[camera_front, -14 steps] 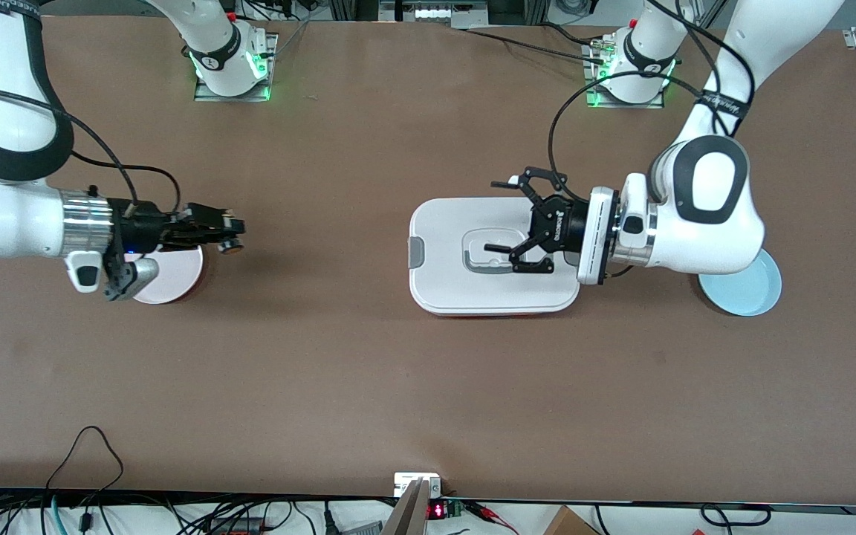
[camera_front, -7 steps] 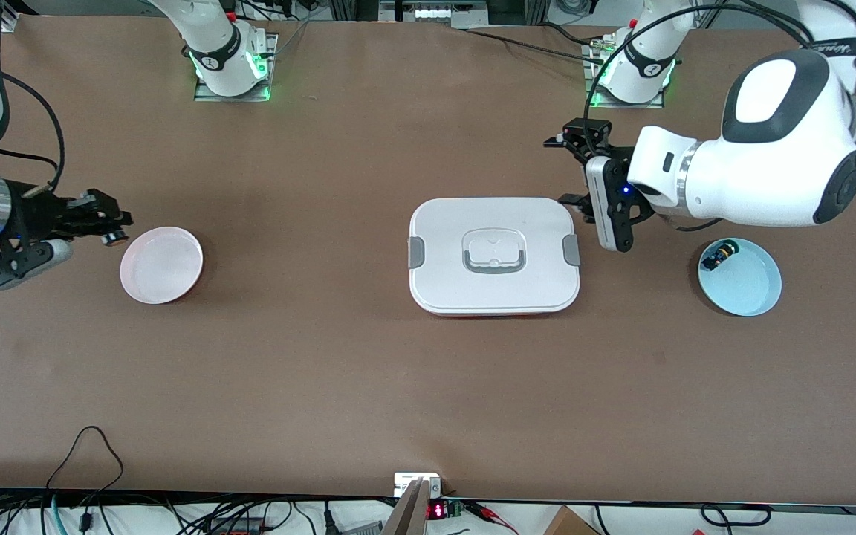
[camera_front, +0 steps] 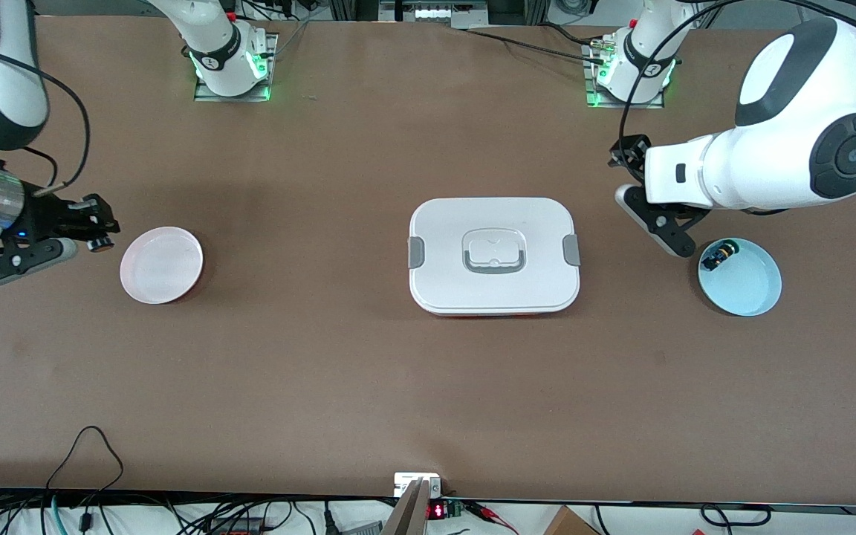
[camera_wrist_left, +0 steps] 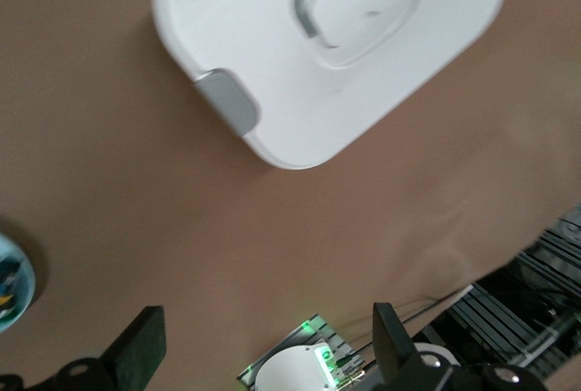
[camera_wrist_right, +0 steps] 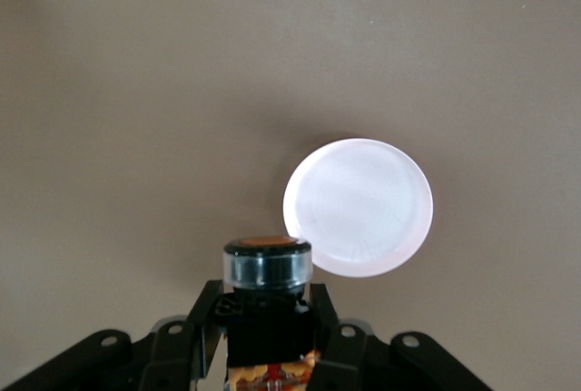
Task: Transfer orange switch to right arm and place
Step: 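Lower the switch onto the white plate with the right gripper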
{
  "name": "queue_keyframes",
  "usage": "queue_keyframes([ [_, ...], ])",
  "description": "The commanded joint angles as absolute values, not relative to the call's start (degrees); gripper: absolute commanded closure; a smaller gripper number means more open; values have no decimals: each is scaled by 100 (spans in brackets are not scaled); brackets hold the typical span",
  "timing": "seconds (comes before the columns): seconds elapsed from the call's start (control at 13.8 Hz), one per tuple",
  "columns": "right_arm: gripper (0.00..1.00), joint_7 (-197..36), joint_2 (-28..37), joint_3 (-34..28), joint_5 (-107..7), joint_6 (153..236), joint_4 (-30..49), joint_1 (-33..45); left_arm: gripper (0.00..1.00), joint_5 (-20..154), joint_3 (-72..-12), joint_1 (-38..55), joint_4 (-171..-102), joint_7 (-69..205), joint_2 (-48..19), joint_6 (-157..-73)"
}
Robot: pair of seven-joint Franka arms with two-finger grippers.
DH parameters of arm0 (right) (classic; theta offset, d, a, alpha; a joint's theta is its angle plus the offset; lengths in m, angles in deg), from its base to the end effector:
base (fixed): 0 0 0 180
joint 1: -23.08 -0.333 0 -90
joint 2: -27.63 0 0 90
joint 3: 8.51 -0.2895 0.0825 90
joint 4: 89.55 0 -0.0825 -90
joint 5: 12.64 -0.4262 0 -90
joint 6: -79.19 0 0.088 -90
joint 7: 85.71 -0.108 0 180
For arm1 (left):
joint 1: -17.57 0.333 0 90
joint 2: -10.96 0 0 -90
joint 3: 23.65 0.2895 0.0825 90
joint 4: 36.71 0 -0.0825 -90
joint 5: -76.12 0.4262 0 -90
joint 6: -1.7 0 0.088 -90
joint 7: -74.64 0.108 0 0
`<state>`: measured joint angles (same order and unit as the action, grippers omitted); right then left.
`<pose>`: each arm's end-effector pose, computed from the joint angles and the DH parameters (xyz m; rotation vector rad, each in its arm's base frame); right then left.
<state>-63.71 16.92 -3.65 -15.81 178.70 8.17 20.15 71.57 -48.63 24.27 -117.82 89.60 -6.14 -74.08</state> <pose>0.6353 -0.0139 0.4258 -3.0211 -0.5142 0.2206 0.6080 -0.1794 0.4901 2.7715 -0.8444 -0.5415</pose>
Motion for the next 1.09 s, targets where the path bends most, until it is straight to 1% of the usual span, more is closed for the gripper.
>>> queue_keyframes([
  [0.0, 100, -6680, 2315, -289, -1484, 19007, 2432, 1939, 0, 7925, -4914, 2372, -11564, 8239, -689, -7275],
  [0.15, 100, -6969, 2411, -289, -1484, 19981, 3214, 1939, 0, 8497, -4897, 2285, -11433, 8246, -680, -7292],
  [0.29, 100, -7259, 2333, -298, -1492, 20765, 3761, 1930, 0, 8902, -4853, 2337, -10942, 8255, -715, -7275],
  [0.36, 100, -7505, 2219, -298, -1493, 21160, 3946, 1930, 0, 8974, -4757, 2346, -10879, 8203, -680, -7388],
  [0.44, 100, -7638, 2062, -298, -1493, 21460, 4035, 1930, 0, 8983, -4547, 2285, -10861, 8133, -645, -7528],
  [0.58, 100, -7657, 1640, -306, -1493, 22023, 4053, 1974, 0, 8669, -3802, 2022, -10948, 7905, -462, -7766],
  [0.65, 100, -7665, 1551, -298, -1493, 22147, 4071, 2009, 0, 8249, -3380, 1899, -11183, 7756, -234, -7941],
  [0.73, 100, -7665, 1446, -298, -1501, 22244, 4071, 2044, 0, 7914, -2880, 1654, -11699, 7554, 108, -8238],
  [0.8, 100, -7665, 1341, -306, -1510, 22324, 4071, 2062, 0, 7893, -2405, 1286, -12105, 7500, 390, -8607],
  [0.87, 100, -7657, 1183, -298, -1501, 22446, 4062, 2106, 0, 7911, -2070, 987, -12483, 7464, 627, -8967],
  [1.02, 100, -7595, 901, -306, -1501, 22850, 4062, 2194, 0, 7920, -2014, 1044, -13422, 7525, 1146, -9723],
])
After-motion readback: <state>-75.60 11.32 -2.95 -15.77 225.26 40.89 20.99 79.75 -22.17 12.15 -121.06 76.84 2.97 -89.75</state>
